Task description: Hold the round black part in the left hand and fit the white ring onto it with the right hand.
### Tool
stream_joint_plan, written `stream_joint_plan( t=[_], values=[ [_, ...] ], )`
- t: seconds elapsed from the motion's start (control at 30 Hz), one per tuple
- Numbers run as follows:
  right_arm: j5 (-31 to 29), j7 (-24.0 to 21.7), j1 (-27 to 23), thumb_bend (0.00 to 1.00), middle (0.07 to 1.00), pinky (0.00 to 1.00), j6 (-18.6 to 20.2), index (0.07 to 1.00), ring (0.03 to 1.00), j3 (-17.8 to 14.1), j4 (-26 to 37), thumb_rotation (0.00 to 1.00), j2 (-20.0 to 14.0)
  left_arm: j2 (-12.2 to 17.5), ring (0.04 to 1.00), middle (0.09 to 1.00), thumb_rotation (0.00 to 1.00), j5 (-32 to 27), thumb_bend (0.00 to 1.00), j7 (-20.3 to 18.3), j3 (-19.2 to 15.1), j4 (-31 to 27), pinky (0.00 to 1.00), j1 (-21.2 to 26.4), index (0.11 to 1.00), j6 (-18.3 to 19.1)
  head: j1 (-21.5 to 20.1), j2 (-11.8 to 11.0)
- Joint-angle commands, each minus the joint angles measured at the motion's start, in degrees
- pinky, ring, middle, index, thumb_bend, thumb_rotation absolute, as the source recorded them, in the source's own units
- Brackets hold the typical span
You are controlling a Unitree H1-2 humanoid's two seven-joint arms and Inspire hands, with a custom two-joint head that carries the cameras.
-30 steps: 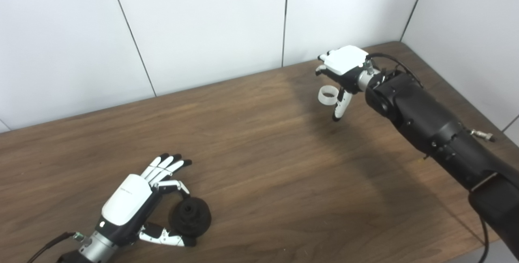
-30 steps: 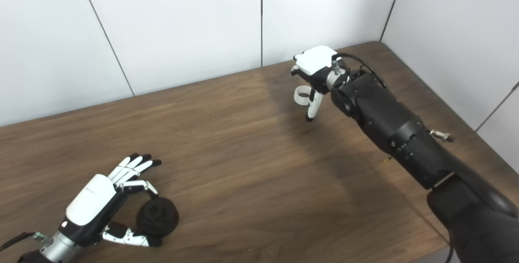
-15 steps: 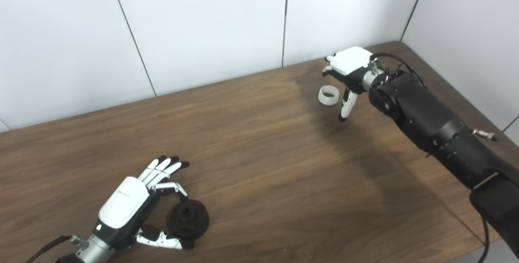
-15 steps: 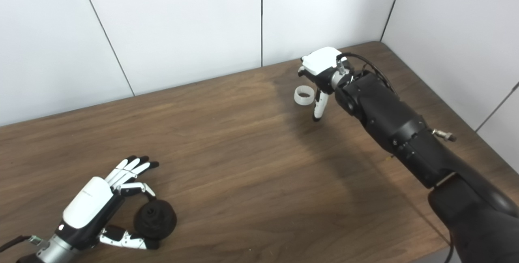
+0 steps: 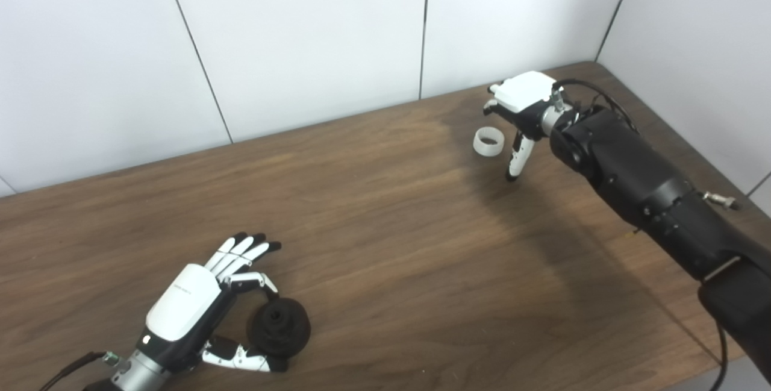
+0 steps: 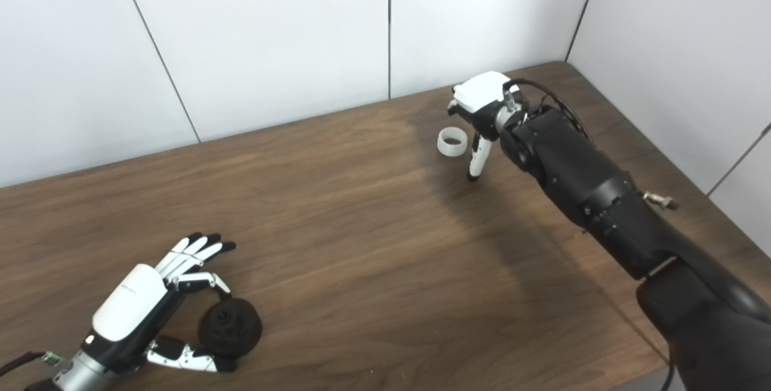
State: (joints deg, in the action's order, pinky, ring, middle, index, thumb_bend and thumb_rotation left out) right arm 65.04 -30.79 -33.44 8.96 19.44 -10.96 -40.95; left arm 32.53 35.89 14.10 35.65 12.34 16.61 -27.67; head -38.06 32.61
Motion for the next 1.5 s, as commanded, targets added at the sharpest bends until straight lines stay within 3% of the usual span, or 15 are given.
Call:
stream_joint_plan(
  t=[0.0,1.1,1.47],
  values=[
    [1.31,0.62,-2.48,0.97,1.000,1.00,1.81,0.870,1.000,-0.78,0.36,0.40,-1.16,2.37,0.970,0.924,0.05,1.14,0.52,-1.98,0.38,-0.02,1.00,-1.65,0.479,0.76,0.02,0.16],
    [-0.47,3.10,-5.83,1.00,1.000,1.00,0.14,0.867,1.000,0.81,-5.82,0.43,2.18,2.31,0.962,0.928,0.05,1.43,0.52,-3.16,-1.31,-1.95,1.00,-3.68,0.479,0.77,1.41,0.32],
    [-0.82,1.44,-7.77,0.98,1.000,1.00,0.36,0.877,1.000,1.92,-5.80,0.40,2.09,1.96,0.963,0.929,0.05,1.86,0.52,-3.92,-2.23,-2.46,1.00,-4.44,0.479,0.76,1.67,0.45]
  ],
)
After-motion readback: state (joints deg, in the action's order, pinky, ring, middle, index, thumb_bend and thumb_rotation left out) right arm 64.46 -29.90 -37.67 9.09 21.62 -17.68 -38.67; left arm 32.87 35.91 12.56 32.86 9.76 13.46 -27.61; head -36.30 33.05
